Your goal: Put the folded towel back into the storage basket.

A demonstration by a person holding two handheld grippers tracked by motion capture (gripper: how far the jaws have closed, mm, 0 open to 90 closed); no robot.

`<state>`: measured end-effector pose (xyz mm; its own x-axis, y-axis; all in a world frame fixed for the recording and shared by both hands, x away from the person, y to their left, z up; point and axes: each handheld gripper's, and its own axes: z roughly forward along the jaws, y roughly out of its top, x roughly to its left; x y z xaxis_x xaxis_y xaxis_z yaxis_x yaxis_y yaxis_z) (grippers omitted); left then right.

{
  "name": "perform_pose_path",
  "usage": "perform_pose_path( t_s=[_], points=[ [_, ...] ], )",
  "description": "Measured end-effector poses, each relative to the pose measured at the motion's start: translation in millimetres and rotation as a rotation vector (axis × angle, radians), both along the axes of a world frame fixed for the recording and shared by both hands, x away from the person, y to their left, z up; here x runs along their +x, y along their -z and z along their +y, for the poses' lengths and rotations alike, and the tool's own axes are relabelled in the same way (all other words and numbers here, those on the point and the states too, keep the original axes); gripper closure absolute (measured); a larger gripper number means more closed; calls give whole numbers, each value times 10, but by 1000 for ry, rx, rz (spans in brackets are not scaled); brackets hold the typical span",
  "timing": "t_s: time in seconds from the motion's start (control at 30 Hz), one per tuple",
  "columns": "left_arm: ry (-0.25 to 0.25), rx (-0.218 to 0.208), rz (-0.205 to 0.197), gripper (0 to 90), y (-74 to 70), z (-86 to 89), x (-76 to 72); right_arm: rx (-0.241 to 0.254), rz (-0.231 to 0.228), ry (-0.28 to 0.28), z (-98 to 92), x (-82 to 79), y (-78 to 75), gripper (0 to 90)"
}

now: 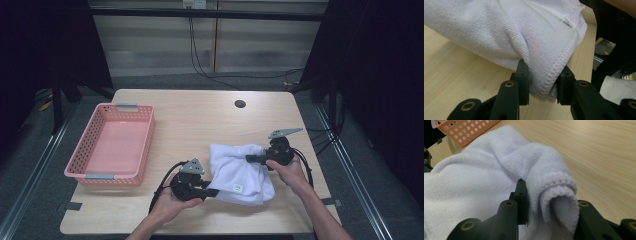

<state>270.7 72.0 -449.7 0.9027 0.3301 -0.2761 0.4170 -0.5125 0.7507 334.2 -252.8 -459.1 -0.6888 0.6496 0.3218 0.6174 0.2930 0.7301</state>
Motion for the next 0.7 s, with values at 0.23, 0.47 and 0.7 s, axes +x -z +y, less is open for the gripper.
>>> perform_pose_path(
  t_s=[0.23,0.47,0.7],
  points=[
    [-15,-4,0,691,-37,64,73,-3,-7,-16,42,66,-105,682],
    [-35,-12,-29,691,-162,163,141,8,-23,-31,139,203,-206,682],
    [-74,-41,-48,693,-241,265,180,18,-23,-30,254,330,-297,681]
  ],
)
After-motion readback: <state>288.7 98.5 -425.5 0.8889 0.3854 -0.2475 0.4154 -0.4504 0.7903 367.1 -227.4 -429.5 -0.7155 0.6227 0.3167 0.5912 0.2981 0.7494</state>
